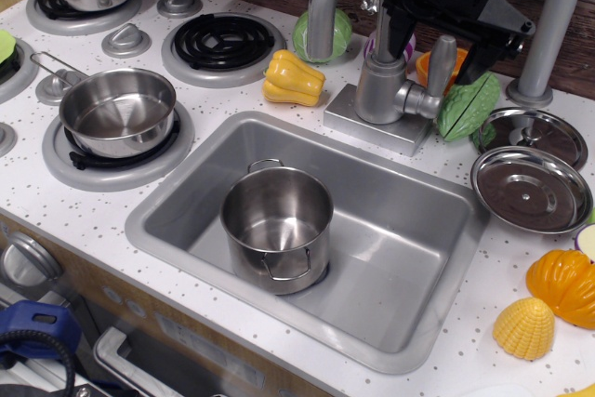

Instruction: Turn lever vertical to front

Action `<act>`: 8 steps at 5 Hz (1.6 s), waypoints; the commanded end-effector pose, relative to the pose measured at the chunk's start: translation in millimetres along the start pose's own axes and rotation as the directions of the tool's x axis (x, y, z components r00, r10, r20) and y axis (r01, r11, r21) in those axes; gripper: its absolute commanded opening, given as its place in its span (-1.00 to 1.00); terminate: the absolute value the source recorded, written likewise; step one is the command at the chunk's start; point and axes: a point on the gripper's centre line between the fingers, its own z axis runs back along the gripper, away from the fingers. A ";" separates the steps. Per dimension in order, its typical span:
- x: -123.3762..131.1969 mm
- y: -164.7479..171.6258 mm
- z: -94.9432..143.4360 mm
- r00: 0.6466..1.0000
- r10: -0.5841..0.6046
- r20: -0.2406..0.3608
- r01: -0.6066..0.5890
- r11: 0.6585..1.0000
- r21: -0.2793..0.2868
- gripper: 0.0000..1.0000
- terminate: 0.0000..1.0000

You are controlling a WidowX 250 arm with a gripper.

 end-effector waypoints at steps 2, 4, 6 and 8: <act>26.5 3.9 -8.2 0.995 0.025 0.093 -0.020 0.998 -0.053 1.00 -1.00; 31.2 3.0 -12.1 0.995 0.034 0.093 -0.029 0.998 -0.048 -1.00 -1.00; 15.6 -15.8 7.9 0.996 0.080 0.033 -0.077 0.993 -0.088 -1.00 -1.00; -4.9 -34.0 3.8 0.994 0.098 -0.036 -0.103 0.981 -0.163 -1.00 -1.00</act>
